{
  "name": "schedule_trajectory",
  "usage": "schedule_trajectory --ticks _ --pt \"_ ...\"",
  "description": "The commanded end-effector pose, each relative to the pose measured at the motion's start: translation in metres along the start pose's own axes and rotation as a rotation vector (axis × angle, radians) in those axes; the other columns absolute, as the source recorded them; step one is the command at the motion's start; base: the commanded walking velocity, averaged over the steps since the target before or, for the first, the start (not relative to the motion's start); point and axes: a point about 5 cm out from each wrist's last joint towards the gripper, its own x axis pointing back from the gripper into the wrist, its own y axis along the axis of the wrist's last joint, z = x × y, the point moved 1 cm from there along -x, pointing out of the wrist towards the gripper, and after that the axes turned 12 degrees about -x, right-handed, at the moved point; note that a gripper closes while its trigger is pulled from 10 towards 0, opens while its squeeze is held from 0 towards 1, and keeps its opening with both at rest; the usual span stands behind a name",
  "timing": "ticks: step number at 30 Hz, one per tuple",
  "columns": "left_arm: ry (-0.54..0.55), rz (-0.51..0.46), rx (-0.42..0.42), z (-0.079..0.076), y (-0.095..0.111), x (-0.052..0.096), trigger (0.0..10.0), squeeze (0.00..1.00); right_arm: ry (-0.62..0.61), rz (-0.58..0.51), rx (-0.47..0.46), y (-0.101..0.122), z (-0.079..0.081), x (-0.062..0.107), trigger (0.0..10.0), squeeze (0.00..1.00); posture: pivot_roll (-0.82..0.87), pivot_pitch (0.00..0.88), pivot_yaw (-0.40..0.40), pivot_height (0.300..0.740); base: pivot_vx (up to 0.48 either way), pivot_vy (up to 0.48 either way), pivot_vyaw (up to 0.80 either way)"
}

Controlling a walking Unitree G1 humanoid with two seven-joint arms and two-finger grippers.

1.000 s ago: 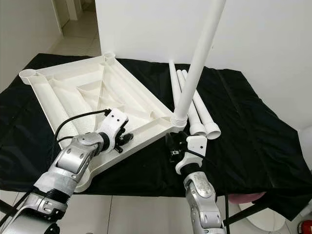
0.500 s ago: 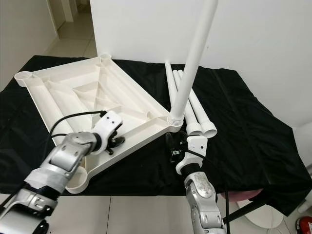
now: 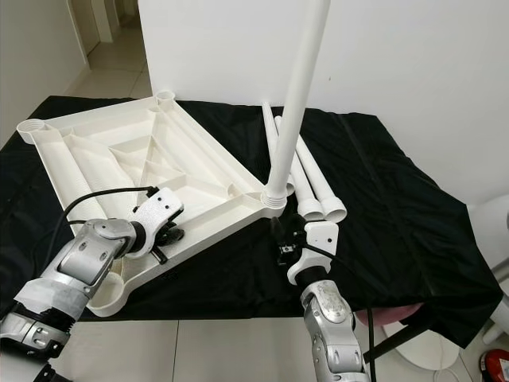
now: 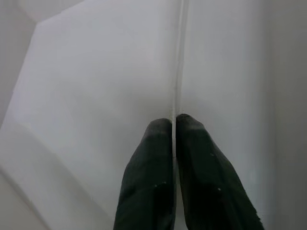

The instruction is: Building children table

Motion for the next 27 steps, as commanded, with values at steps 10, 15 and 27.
schedule_trajectory --ticks 10,15,27 --pt "0.062 0.122 -0.027 0.013 -0.026 0.013 10.0 0.0 0.005 0.015 0.006 -0.002 -0.001 -0.001 10.0 0.0 0.0 0.0 -0.067 0.74 0.0 0.0 0.0" --pt "0.089 0.106 -0.004 0.011 -0.019 0.008 10.0 0.0 0.012 0.013 0.005 -0.002 0.0 -0.003 10.0 0.0 0.0 0.0 -0.07 0.74 0.0 0.0 0.0" --pt "0.283 0.065 0.141 0.017 0.008 -0.01 10.0 0.0 0.006 0.008 0.009 0.0 -0.001 -0.003 10.0 0.0 -0.01 0.0 -0.066 0.74 0.0 0.0 0.0"
